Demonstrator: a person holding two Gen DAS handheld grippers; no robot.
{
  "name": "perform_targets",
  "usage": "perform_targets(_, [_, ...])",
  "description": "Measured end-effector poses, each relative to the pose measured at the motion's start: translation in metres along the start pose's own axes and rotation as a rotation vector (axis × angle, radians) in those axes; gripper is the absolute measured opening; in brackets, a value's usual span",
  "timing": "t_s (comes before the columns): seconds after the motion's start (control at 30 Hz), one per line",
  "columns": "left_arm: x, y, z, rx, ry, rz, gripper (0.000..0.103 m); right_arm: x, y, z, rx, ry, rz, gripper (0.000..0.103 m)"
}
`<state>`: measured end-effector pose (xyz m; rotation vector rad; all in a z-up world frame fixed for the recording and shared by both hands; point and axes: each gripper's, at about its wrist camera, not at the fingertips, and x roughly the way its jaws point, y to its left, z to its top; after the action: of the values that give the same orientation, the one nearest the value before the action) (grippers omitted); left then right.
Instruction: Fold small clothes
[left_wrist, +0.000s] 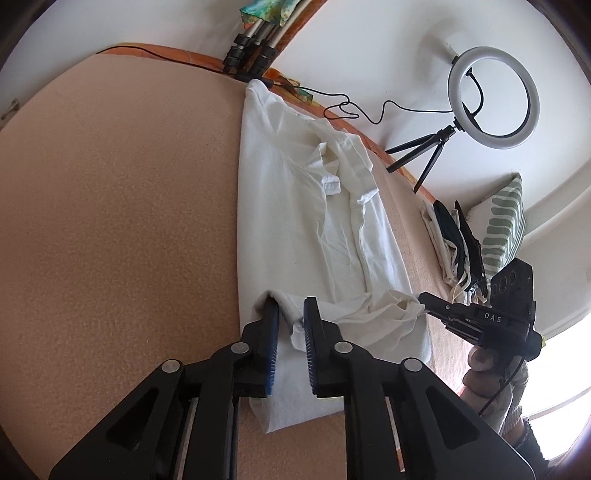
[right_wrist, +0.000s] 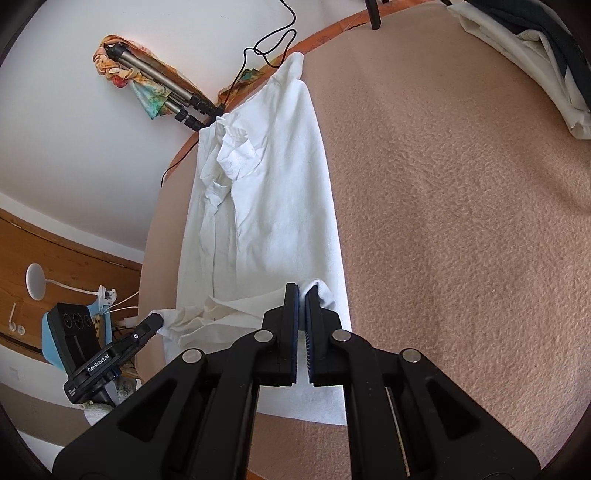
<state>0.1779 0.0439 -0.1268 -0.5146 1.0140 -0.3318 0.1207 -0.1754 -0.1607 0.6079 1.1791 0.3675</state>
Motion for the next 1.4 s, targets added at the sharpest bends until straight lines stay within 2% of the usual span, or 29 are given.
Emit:
perform_targets(0.03, [-0.005, -0.002, 0.001, 0.009, -0.015, 0.0, 0.026, -0.003, 0.005, 0.001, -0.031, -0.01, -0.027, 0.015])
perform_targets(0.1, [-0.016, -0.006, 0.001, 0.046, -0.055, 0.006, 0.03, -0.017, 0.014, 0.001, -0.097, -0.06, -0.052, 0.043])
perform_targets(0.17, [-0.024, -0.01, -0.002, 0.084, -0.082, 0.016, 0.03, -0.03, 0.022, -0.001, -0.148, -0.096, -0.044, 0.043])
perform_targets(0.23, [-0.028, -0.014, -0.01, 0.127, -0.089, 0.009, 0.03, -0.037, 0.032, -0.005, -0.218, -0.087, -0.019, 0.043])
perform_targets(0.37, [-0.011, -0.025, -0.023, 0.202, -0.005, -0.009, 0.03, -0.028, 0.055, -0.021, -0.362, -0.02, -0.004, 0.036])
perform_targets(0.43, [-0.001, -0.027, -0.025, 0.213, 0.012, 0.043, 0.029, -0.019, 0.06, -0.026, -0.409, -0.037, -0.114, 0.036])
perform_targets(0.53, [0.007, -0.022, -0.021, 0.197, 0.017, 0.06, 0.027, -0.011, 0.054, -0.022, -0.438, -0.056, -0.237, 0.036])
perform_targets(0.67, [0.022, -0.016, -0.01, 0.169, 0.022, 0.099, 0.027, -0.001, 0.036, -0.008, -0.364, -0.037, -0.231, 0.036])
perform_targets(0.93, [0.029, -0.019, -0.007, 0.188, 0.009, 0.13, 0.028, 0.015, 0.043, 0.003, -0.418, -0.034, -0.266, 0.035])
perform_targets(0.97, [0.03, -0.018, -0.007, 0.187, 0.012, 0.132, 0.027, 0.016, 0.042, 0.004, -0.416, -0.037, -0.278, 0.032])
perform_targets(1.03, [0.03, -0.018, -0.006, 0.187, 0.01, 0.135, 0.027, 0.017, 0.042, 0.004, -0.409, -0.033, -0.261, 0.014])
perform_targets(1.1, [0.03, -0.018, -0.006, 0.184, 0.006, 0.14, 0.027, 0.015, 0.045, 0.003, -0.42, -0.047, -0.264, 0.004])
perform_targets(1.17, [0.031, -0.018, -0.006, 0.185, 0.004, 0.15, 0.028, 0.009, 0.046, 0.003, -0.424, -0.078, -0.267, 0.003])
perform_targets(1.23, [0.032, -0.017, -0.006, 0.185, -0.002, 0.165, 0.028, 0.005, 0.044, 0.006, -0.412, -0.116, -0.315, 0.003])
perform_targets(1.3, [0.031, -0.016, -0.005, 0.18, -0.005, 0.169, 0.03, 0.005, 0.037, 0.01, -0.381, -0.113, -0.302, 0.003])
perform_targets(1.4, [0.028, -0.014, -0.004, 0.172, -0.016, 0.192, 0.03, 0.006, 0.032, 0.011, -0.373, -0.101, -0.334, 0.004])
